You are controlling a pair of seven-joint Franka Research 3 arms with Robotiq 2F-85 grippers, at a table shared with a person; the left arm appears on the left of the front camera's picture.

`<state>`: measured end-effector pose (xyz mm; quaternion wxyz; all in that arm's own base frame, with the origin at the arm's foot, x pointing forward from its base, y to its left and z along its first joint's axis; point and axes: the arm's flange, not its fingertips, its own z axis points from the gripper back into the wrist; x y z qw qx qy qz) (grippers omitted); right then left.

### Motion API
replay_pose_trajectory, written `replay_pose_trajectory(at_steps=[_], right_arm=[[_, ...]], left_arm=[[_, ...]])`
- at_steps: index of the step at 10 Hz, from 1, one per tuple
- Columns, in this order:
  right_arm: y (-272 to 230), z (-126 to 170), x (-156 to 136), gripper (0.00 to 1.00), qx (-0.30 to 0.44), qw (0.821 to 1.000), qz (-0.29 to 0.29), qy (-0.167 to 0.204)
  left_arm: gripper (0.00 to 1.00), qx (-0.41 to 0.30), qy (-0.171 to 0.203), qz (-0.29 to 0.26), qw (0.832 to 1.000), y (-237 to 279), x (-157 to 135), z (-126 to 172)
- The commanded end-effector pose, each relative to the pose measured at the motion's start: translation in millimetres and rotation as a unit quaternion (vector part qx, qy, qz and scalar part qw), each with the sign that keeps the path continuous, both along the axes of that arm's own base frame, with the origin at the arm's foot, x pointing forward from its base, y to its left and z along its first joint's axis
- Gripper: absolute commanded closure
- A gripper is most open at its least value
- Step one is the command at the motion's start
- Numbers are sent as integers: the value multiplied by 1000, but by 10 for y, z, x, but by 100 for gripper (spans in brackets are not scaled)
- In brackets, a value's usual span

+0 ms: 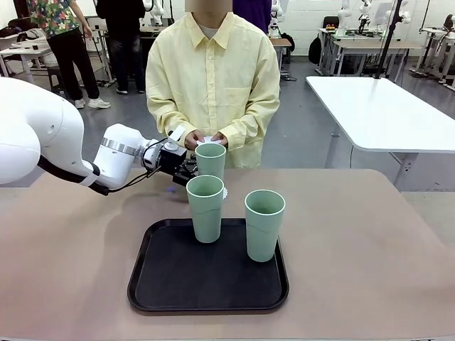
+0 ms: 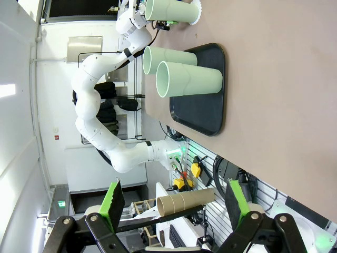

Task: Place coasters on the table and set cups on them.
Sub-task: Pick up one Reusable plastic cup and place it on a coaster set by the human.

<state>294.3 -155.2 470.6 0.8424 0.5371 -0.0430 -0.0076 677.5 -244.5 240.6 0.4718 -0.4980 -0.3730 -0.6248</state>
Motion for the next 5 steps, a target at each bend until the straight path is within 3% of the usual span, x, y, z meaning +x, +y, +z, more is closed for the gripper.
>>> replay_pose_trajectory(at_steps=[1, 5], right_arm=[[0, 5, -2, 0, 4, 1000, 2, -3], [0, 5, -2, 0, 4, 1000, 2, -3]], left_arm=[[0, 0, -3, -16, 1000, 9, 64, 6], [0, -2, -1, -16, 1000, 23, 77, -1]])
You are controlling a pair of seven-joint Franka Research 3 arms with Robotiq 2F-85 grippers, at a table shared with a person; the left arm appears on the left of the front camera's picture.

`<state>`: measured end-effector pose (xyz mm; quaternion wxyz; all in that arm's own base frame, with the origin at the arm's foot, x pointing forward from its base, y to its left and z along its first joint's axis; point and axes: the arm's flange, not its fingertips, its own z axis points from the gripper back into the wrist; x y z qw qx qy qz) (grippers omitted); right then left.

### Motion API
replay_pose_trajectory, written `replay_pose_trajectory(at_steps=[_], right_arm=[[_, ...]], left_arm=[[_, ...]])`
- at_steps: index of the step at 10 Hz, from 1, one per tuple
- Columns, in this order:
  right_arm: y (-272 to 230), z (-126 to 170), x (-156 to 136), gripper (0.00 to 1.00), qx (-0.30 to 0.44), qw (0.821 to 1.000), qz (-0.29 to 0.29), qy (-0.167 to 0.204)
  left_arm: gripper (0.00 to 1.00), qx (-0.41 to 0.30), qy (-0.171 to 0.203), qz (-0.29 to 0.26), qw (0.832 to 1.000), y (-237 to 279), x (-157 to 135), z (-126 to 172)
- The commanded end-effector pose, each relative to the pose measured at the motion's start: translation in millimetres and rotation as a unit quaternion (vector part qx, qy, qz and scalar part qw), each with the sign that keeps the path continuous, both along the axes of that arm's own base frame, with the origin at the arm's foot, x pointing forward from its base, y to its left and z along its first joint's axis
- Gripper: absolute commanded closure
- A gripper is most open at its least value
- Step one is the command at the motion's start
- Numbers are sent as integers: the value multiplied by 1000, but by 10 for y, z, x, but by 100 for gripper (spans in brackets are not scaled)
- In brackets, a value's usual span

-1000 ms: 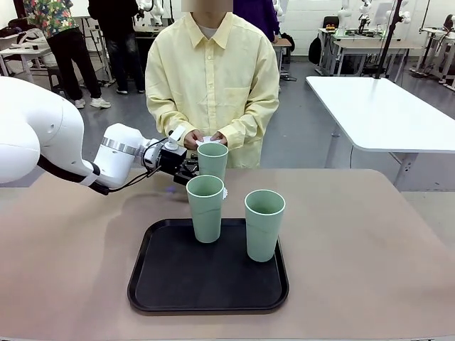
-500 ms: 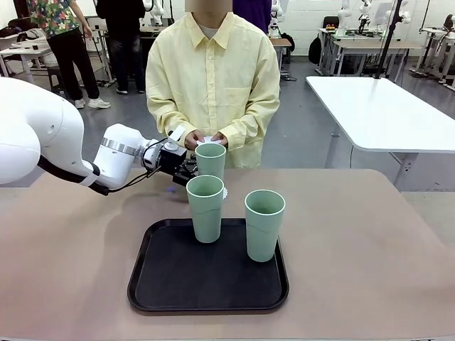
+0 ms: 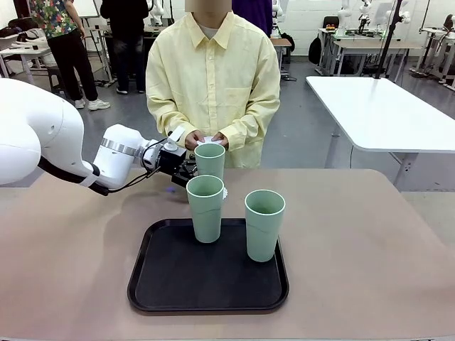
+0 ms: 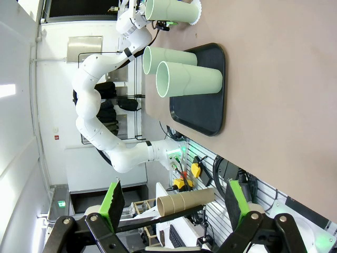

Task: Place coasters on the table and set cups on them.
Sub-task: Pick up one Reusable plastic cup and place it on a coaster set by the human.

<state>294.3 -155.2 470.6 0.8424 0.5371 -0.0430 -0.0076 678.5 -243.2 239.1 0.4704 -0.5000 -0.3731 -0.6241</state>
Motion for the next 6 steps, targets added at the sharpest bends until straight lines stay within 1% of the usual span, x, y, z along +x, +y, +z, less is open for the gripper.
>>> replay_pose_trajectory(at_steps=[1, 6], right_arm=[[0, 5, -2, 0, 4, 1000, 2, -3], [0, 5, -2, 0, 4, 1000, 2, -3]], left_arm=[[0, 0, -3, -15, 1000, 17, 68, 17], [0, 6, 4, -18, 1000, 50, 58, 53]])
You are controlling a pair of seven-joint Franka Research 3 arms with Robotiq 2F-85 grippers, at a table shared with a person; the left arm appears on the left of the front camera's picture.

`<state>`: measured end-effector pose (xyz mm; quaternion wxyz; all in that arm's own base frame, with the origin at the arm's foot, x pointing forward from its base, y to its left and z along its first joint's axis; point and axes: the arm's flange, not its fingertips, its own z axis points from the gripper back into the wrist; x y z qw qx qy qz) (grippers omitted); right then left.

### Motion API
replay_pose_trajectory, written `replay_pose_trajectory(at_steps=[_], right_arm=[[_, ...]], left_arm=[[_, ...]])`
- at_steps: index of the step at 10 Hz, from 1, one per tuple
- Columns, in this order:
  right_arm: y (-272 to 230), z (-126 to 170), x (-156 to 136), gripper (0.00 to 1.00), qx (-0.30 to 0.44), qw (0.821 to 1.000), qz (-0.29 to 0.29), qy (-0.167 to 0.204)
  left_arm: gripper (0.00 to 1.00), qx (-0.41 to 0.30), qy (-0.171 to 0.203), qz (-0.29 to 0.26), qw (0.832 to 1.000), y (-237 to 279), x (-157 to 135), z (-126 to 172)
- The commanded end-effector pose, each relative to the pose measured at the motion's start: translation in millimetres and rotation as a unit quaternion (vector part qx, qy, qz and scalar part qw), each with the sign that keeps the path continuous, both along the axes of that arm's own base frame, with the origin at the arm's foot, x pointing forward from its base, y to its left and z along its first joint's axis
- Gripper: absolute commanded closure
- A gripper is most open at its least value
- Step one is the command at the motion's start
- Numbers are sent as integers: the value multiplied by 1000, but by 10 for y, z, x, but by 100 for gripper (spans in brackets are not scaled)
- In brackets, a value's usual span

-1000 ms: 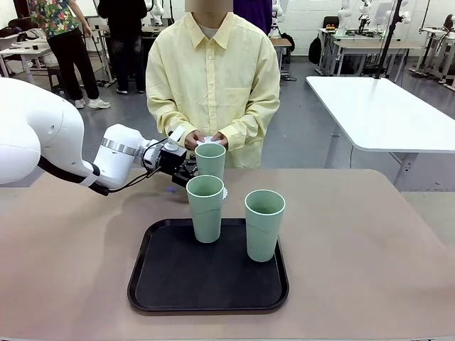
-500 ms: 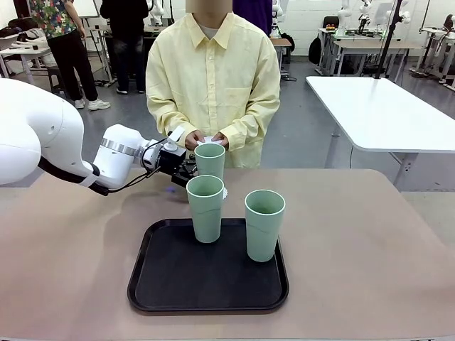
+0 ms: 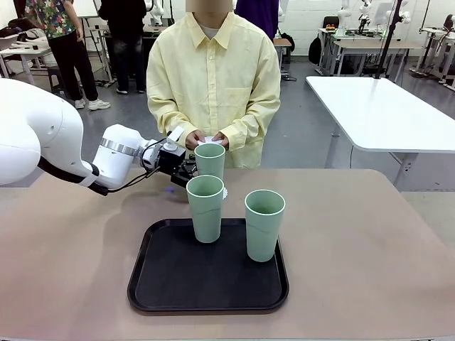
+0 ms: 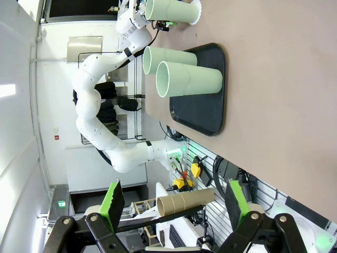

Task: Place coasters on the table and set cups on them.
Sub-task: Pick up one Reusable plastic cup and place it on a coaster set by the human.

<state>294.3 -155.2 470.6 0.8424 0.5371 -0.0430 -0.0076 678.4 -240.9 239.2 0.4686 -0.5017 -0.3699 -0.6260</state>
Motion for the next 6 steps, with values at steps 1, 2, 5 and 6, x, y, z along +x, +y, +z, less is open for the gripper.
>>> replay_pose_trajectory(at_steps=[1, 2, 5, 6], right_arm=[[0, 5, -2, 0, 4, 1000, 2, -3], [0, 5, -2, 0, 4, 1000, 2, -3], [0, 5, -2, 0, 4, 1000, 2, -3], [0, 5, -2, 0, 4, 1000, 2, -3]], left_arm=[[0, 8, 2, -15, 1000, 38, 55, 62], [0, 12, 2, -17, 1000, 41, 53, 57], [0, 19, 5, -18, 1000, 62, 56, 64], [0, 19, 4, -17, 1000, 71, 58, 76]])
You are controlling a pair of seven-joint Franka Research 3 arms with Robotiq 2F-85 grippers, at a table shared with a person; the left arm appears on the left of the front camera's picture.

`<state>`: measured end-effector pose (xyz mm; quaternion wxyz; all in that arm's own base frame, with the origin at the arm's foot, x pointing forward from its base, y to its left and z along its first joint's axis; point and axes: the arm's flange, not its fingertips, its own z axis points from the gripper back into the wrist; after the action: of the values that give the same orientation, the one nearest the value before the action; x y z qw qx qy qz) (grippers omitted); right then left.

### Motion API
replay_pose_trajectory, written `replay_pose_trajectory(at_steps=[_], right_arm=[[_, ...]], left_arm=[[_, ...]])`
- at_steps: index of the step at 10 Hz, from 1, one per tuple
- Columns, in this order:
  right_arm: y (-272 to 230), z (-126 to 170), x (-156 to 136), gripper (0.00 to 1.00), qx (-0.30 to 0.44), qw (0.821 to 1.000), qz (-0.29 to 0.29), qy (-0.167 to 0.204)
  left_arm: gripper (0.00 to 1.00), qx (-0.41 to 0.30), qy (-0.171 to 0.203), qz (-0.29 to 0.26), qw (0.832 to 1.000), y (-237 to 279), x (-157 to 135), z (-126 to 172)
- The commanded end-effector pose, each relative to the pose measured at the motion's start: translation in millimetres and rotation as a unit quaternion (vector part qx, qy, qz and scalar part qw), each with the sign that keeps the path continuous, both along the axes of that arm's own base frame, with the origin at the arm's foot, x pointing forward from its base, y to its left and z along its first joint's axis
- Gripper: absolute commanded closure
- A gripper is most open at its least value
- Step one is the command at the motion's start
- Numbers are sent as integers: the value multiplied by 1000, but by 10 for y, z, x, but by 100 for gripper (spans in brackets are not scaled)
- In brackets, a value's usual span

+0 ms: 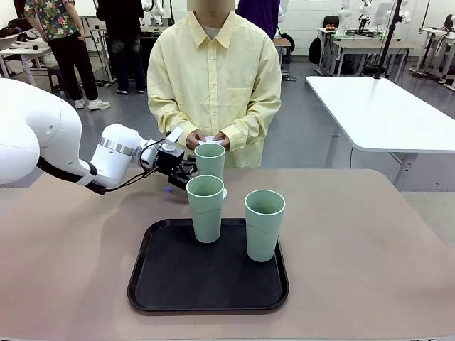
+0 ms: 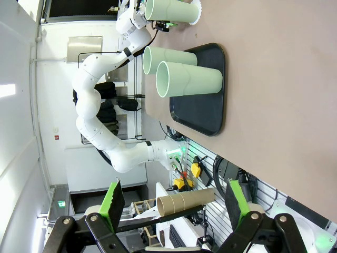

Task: Place coasters on the table and set cups on them.
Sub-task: Pick up one Reusable plastic cup and place it on a coaster set by the human.

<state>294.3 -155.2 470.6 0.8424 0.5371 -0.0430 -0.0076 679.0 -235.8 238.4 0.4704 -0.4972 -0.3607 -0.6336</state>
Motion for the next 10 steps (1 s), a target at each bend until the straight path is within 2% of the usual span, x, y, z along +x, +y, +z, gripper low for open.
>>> replay_pose_trajectory(at_steps=[1, 10], right_arm=[[0, 5, -2, 0, 4, 1000, 2, -3], [0, 5, -2, 0, 4, 1000, 2, -3]], left_arm=[[0, 8, 4, -10, 1000, 33, 49, 100], [0, 33, -6, 7, 999, 165, -4, 221]])
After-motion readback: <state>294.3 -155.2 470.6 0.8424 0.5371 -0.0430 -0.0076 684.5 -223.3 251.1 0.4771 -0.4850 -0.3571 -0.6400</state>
